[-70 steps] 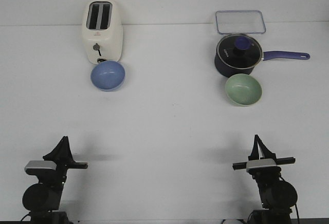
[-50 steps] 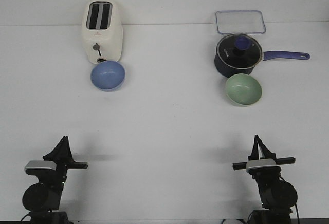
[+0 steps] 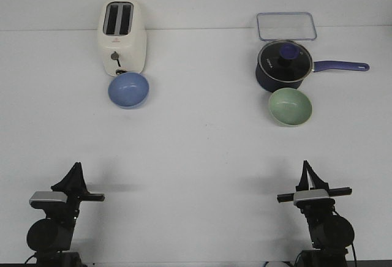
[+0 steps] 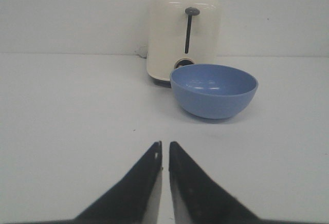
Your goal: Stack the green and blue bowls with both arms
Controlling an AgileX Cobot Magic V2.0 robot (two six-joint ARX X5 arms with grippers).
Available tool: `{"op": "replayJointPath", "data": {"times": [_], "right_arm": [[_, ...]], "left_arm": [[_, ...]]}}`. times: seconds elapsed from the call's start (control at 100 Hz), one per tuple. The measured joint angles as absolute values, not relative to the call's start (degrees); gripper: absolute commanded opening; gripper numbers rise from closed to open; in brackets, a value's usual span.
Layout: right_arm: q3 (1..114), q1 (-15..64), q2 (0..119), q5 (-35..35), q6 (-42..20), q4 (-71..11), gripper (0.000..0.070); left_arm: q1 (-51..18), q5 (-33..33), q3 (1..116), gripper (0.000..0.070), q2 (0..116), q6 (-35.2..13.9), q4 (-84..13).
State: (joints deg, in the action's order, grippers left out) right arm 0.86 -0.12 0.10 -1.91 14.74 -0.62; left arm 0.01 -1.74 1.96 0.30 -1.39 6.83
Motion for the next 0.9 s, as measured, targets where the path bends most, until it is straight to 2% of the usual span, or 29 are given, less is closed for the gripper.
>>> {"op": "replayJointPath", "data": {"times": [0.23, 0.33, 0.51, 0.59, 0.75, 0.9], "right_arm": [[0.9, -0.1, 0.1, -3.1, 12.9, -0.6, 0.0000], [0.9, -0.1, 0.1, -3.3, 7.6, -0.5, 0.0000], [0.9, -0.1, 0.1, -1.8, -8.2, -0.6, 0.0000], [2.3, -0.1, 0.4, -1.7, -13.3, -3.0, 0.0000], [10.8, -0.4, 6.6, -0.4, -18.5, -7.4, 0.0000], [21.5, -0.4, 19.5, 1.1, -19.8, -12.8, 0.0002]], "left_arm": [[0.0, -1.7, 2.0, 0.0015, 0.3, -1.4, 6.9], [0.0, -1.7, 2.0, 0.0015, 0.3, -1.4, 6.9], [0.0, -1.7, 2.0, 0.0015, 0.3, -1.4, 6.9], [0.0, -1.7, 2.0, 0.0015, 0.3, -1.4, 6.8], [0.0, -1.7, 2.0, 0.0015, 0.3, -1.4, 6.9], [0.0, -1.7, 2.0, 0.0015, 0.3, -1.4, 6.8]]}}
